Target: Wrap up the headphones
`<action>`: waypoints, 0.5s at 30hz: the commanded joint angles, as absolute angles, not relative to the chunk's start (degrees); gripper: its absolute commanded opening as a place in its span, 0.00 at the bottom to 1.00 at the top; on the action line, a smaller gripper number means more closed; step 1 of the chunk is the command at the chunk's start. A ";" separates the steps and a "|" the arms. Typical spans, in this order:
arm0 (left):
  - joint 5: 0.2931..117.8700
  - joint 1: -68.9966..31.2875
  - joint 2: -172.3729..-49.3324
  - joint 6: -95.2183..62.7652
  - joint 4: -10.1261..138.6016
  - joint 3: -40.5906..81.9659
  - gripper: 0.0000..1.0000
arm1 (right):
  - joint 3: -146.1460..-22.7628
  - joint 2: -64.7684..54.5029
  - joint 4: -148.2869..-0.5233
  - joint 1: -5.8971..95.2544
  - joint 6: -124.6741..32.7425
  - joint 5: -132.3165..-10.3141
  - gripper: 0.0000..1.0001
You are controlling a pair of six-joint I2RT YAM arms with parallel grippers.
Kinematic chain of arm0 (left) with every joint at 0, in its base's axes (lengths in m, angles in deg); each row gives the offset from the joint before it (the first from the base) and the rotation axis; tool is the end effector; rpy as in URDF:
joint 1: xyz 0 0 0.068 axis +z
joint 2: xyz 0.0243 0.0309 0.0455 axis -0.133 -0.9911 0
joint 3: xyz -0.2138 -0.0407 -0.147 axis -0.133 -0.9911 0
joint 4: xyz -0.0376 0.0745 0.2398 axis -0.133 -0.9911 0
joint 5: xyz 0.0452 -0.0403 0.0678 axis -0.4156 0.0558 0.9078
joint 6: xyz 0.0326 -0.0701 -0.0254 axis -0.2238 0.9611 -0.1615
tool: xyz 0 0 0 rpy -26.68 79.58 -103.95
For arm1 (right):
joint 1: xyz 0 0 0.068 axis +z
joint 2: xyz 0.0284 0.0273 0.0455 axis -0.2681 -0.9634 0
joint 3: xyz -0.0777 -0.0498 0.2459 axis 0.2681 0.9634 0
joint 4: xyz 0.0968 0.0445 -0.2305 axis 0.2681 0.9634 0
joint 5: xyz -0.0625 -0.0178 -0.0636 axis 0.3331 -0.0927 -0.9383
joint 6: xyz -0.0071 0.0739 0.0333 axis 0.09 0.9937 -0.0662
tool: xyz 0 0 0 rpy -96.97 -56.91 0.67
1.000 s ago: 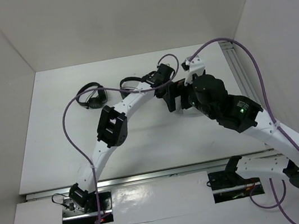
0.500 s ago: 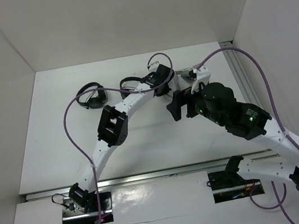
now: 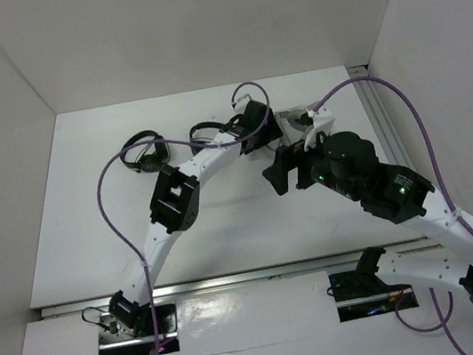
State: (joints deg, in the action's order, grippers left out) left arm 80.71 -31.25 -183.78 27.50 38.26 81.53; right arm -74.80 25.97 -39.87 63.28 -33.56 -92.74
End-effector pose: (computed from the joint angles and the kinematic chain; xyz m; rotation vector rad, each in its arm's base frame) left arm 0.4699 -0.3582 0.1516 -0.4561 2.2632 -0.6179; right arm 0.1490 0.1390 0.3839 -0.3140 1.9092 0.5623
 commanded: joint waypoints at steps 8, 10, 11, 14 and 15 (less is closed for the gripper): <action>85.62 -37.70 -161.85 25.90 47.97 58.58 1.00 | -77.98 26.29 -37.48 63.10 -34.06 -92.93 1.00; 88.15 -40.06 -155.09 23.36 48.86 53.30 1.00 | -79.91 26.29 -36.08 63.10 -34.06 -94.06 1.00; 89.30 -41.04 -152.72 21.87 47.99 51.98 1.00 | -80.62 26.90 -35.46 63.10 -34.06 -95.12 1.00; 93.70 -45.43 -141.48 15.03 42.89 45.92 1.00 | -81.95 28.22 -31.07 63.10 -34.67 -98.81 1.00; 94.93 -46.75 -137.88 13.95 42.10 40.16 1.00 | -81.95 29.44 -29.92 63.10 -34.07 -99.95 1.00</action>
State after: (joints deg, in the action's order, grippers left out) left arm 88.64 -43.47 -149.33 21.05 43.22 46.40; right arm -78.95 26.45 -34.66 63.28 -33.97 -95.10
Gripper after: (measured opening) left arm 0.998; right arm 0.994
